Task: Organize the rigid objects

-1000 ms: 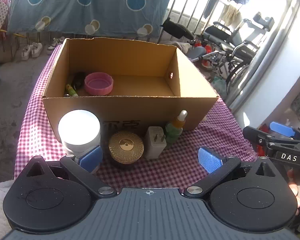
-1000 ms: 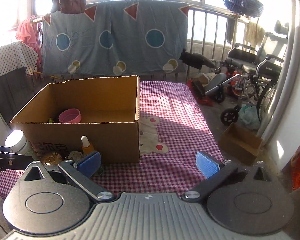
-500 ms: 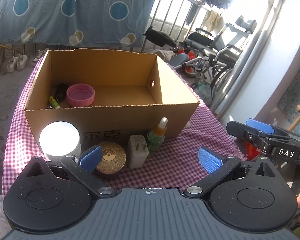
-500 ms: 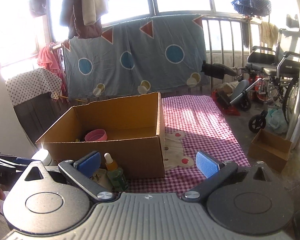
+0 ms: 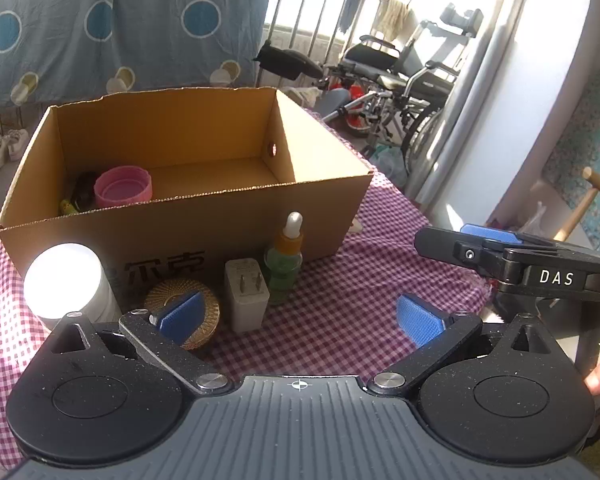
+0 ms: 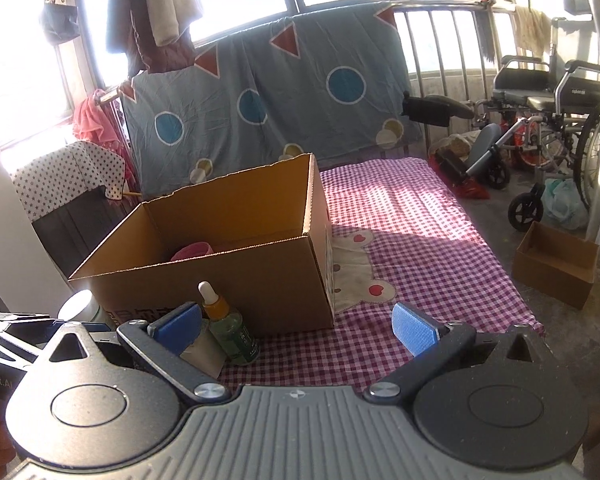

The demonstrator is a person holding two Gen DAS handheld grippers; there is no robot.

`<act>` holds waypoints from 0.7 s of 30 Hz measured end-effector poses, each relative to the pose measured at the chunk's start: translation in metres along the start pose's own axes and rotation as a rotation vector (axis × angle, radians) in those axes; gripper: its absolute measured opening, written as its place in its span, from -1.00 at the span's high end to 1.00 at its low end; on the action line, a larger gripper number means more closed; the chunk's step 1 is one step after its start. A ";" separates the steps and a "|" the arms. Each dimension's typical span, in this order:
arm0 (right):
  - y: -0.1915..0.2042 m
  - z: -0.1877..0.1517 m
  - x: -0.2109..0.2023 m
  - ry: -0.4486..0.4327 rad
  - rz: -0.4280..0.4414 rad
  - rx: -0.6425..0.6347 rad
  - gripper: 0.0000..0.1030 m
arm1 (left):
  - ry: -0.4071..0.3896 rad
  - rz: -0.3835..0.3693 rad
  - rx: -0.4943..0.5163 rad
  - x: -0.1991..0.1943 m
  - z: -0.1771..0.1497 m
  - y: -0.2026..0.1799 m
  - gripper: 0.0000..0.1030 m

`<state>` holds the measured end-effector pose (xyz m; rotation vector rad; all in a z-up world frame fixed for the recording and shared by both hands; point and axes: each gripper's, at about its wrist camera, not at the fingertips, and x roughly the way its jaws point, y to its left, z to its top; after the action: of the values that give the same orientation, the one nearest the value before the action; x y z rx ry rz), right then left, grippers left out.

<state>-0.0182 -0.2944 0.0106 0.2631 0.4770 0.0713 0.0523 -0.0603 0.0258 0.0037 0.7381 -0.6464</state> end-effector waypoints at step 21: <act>0.003 -0.002 -0.004 -0.007 0.062 0.076 -1.00 | -0.004 0.016 0.087 0.001 -0.007 -0.019 -0.99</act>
<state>-0.0229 -0.2917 0.0117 0.3527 0.4649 0.1131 0.0379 -0.0741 0.0240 0.0884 0.7044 -0.6625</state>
